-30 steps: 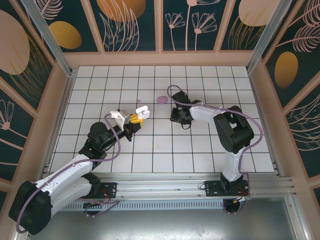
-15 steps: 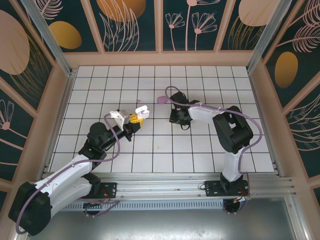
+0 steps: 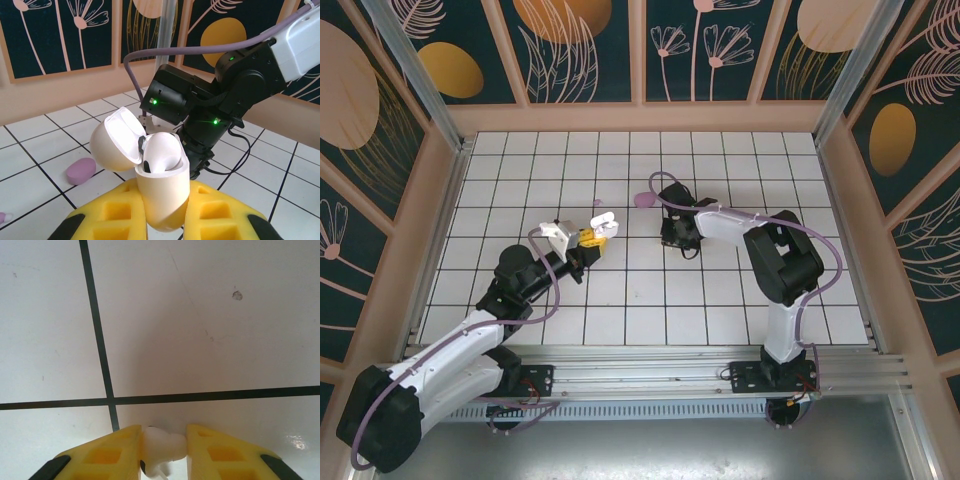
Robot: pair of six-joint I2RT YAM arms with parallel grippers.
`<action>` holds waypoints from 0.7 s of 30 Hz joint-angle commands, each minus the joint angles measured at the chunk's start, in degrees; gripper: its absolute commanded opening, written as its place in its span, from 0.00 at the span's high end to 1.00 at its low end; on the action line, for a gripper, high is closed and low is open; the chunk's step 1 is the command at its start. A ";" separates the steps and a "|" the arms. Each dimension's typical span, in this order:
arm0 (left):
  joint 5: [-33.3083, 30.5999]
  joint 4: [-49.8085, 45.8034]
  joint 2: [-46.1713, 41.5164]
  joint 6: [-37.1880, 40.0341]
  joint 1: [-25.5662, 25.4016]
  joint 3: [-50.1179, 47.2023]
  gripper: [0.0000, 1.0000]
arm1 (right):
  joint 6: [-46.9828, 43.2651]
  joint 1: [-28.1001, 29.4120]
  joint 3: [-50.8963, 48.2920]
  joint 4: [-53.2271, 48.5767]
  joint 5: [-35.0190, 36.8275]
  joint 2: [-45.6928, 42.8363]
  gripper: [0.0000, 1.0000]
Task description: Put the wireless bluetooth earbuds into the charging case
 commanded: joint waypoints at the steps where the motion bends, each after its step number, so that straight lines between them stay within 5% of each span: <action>1: -0.51 0.47 -0.93 1.09 0.01 -0.61 1.00 | -0.53 0.52 0.61 -0.80 1.95 -0.97 0.75; 21: 0.91 7.70 1.65 0.39 0.00 0.34 1.00 | 0.26 4.72 -5.16 9.78 11.46 -25.96 0.78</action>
